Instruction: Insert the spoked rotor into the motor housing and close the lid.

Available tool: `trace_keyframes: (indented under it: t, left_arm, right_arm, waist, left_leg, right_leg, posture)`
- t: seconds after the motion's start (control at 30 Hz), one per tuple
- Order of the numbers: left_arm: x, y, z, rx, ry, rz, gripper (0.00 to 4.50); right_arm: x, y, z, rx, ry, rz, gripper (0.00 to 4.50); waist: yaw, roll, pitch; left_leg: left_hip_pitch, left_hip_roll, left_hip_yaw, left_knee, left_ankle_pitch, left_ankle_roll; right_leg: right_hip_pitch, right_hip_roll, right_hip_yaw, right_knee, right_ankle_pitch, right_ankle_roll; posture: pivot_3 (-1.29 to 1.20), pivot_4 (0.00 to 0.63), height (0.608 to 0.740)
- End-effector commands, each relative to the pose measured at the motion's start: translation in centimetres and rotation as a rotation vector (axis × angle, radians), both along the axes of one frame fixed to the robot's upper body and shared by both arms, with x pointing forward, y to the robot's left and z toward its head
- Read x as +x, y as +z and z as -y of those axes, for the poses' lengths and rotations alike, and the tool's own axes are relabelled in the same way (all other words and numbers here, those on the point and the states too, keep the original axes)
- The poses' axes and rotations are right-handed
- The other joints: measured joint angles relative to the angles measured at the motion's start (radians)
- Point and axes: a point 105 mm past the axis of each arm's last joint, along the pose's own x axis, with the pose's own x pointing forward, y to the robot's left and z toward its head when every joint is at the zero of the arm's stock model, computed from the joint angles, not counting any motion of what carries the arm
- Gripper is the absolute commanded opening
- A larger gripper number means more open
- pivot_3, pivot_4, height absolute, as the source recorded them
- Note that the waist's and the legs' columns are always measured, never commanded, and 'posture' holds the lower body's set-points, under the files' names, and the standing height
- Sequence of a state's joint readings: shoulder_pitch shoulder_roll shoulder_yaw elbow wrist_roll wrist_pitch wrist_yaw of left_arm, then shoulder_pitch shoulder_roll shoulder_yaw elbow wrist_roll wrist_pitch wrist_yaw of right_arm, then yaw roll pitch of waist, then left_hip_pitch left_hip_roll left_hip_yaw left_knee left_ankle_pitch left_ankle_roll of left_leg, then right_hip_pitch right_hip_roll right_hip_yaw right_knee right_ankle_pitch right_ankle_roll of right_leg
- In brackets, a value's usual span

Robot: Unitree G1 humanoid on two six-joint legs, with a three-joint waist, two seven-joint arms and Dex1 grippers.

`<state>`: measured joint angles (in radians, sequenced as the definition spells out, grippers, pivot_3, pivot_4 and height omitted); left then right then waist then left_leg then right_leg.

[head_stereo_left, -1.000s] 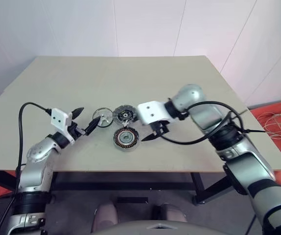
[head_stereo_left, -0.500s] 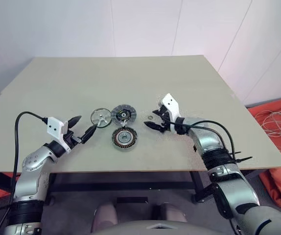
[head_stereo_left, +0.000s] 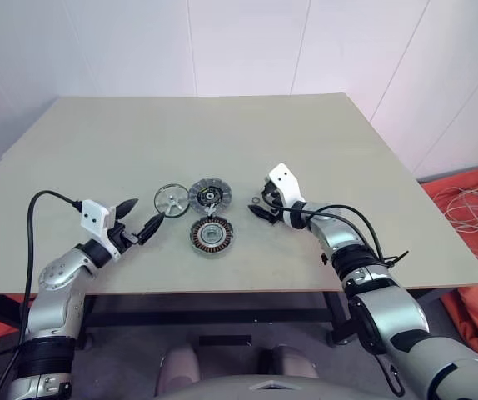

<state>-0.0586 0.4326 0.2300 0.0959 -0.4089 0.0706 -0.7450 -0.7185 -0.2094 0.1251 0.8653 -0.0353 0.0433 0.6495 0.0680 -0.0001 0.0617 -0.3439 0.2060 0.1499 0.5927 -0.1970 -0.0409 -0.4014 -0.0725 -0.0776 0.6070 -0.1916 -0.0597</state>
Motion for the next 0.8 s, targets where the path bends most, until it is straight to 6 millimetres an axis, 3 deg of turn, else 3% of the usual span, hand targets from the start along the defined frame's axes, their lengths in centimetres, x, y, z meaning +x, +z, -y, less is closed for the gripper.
trace_keyframes:
  t: [0.03, 0.23, 0.47, 0.63, 0.8]
  left_arm:
    - [0.4, 1.3, 0.1, 0.019, -0.01, 0.061, 4.5]
    - [0.5, 1.4, 0.4, 0.02, -0.015, 0.065, 4.5]
    - [0.6, 1.7, 0.7, 0.023, -0.023, 0.073, 4.5]
    - [0.4, 1.6, 1.0, 0.023, -0.039, 0.064, 4.5]
    - [0.4, 1.6, 1.1, 0.027, -0.046, 0.06, 4.5]
  right_arm:
    - [0.5, 1.1, -0.5, 0.052, -0.003, 0.002, 2.51]
    - [0.4, 0.8, -0.1, 0.023, -0.003, -0.006, 0.57]
    - [-0.3, 3.2, 1.1, 0.055, 0.072, 0.014, 0.57]
    - [-3.8, 4.2, 1.6, 0.021, 0.262, -0.029, 0.57]
    - [-7.0, 5.7, -0.1, 0.024, 0.438, -0.044, 0.57]
  waist:
    - [0.0, 0.0, 0.0]
    - [0.002, 0.0, 0.0]
    - [0.004, 0.0, 0.0]
    - [0.01, 0.0, 0.0]
    - [0.008, 0.0, 0.0]
  left_leg:
    - [0.0, 0.0, 0.0, 0.0, 0.0, 0.0]
    - [0.001, 0.0, 0.0, 0.0, 0.0, 0.0]
    - [-0.001, 0.0, 0.0, 0.0, 0.0, 0.0]
    - [-0.001, 0.0, 0.0, -0.003, 0.0, 0.0]
    - [-0.003, 0.0, 0.002, -0.007, 0.0, 0.0]
  right_leg:
    - [0.0, 0.0, 0.0, 0.0, 0.0, 0.0]
    - [0.001, 0.0, 0.0, 0.0, 0.0, 0.0]
    - [0.001, 0.0, 0.0, 0.0, 0.0, 0.0]
    - [0.0, 0.0, 0.0, -0.001, 0.0, 0.0]
    - [-0.001, 0.0, 0.0, -0.002, -0.001, 0.001]
  posture:
    - [0.0, 0.0, 0.74]
    - [0.0, 0.0, 0.74]
    - [0.0, 0.0, 0.74]
    - [0.0, 0.0, 0.74]
    - [0.0, 0.0, 0.74]
